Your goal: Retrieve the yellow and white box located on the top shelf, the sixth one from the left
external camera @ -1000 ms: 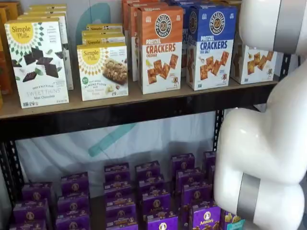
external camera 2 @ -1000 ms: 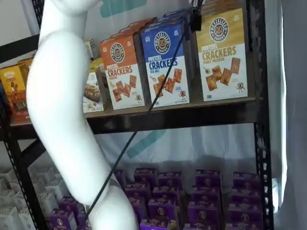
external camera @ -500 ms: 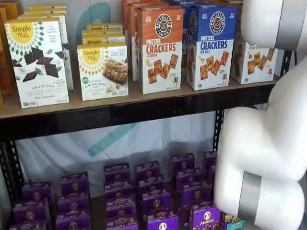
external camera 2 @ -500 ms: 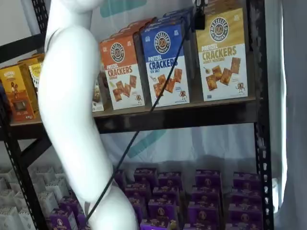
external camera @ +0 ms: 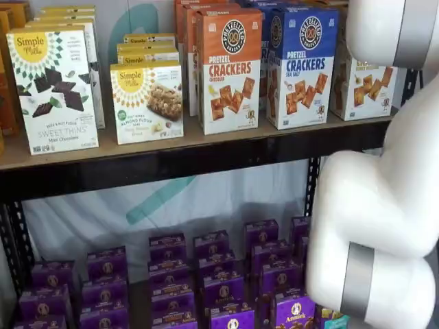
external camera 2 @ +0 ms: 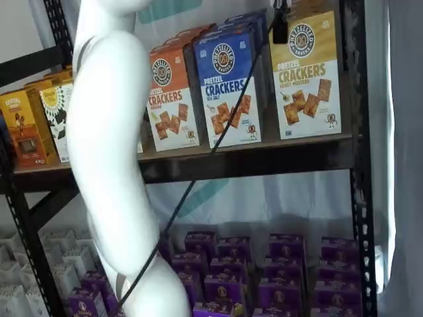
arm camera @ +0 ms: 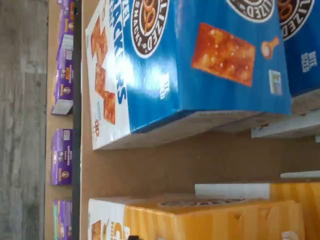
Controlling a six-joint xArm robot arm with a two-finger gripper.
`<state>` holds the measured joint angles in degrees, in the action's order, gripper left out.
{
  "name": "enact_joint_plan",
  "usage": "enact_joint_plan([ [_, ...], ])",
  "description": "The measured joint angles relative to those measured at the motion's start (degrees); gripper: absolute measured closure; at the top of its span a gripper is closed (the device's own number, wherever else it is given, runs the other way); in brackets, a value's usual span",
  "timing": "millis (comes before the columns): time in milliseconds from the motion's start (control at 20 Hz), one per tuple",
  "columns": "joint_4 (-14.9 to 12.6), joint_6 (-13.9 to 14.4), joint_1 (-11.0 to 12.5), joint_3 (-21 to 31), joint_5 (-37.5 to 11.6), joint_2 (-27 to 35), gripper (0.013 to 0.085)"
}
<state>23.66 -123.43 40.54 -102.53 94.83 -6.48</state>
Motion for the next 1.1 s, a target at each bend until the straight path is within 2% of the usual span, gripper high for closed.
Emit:
enact_joint_plan([
  [350, -3.35, 0.10, -1.00, -2.15, 2.04, 1.92, 0.0130],
  [750, -9.09, 0.60, -2.82, -7.04, 6.94, 5.08, 0.0130],
  [1100, -12.10, 0.70, -3.97, -8.30, 7.70, 5.99, 0.0130],
])
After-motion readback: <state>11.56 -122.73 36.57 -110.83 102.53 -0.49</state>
